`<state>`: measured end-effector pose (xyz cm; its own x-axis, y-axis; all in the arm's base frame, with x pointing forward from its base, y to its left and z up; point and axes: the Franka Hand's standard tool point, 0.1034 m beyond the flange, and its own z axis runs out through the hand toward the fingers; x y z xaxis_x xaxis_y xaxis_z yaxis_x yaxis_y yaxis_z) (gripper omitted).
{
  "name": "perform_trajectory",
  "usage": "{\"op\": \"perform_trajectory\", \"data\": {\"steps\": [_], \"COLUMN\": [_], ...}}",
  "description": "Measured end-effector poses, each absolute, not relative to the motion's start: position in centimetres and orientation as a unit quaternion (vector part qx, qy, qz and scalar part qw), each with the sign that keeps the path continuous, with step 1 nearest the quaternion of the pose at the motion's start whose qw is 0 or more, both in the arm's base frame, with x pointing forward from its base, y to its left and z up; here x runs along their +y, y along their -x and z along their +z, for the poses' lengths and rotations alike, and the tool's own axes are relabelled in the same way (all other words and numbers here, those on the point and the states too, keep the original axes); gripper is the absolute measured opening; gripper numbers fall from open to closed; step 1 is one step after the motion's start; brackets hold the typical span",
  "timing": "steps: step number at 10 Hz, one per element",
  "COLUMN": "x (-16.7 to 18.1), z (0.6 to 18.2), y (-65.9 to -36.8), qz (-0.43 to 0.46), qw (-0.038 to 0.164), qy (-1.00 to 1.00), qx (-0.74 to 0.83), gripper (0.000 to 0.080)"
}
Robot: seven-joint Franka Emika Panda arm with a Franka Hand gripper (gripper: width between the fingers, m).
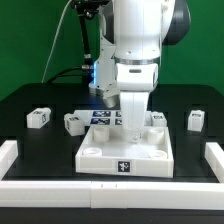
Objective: Assemble one leg
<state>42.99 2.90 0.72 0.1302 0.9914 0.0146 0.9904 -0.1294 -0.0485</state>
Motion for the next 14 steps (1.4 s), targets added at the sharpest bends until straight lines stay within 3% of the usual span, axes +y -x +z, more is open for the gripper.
{"op": "perform_trajectory", "data": {"steps": [2,11,14], "x": [2.9,2.9,3.6], "z": [0.7,0.8,0.7], "y": [-43.0,-43.1,-45.4], "qz": [0.011,0.009,-0.001], "qw": [0.023,0.022,0.013], "qy": [0.751,0.751,0.723], "qx": [-0.659,-0.659,-0.691], "gripper": [0.0084,0.0058,0.0058]}}
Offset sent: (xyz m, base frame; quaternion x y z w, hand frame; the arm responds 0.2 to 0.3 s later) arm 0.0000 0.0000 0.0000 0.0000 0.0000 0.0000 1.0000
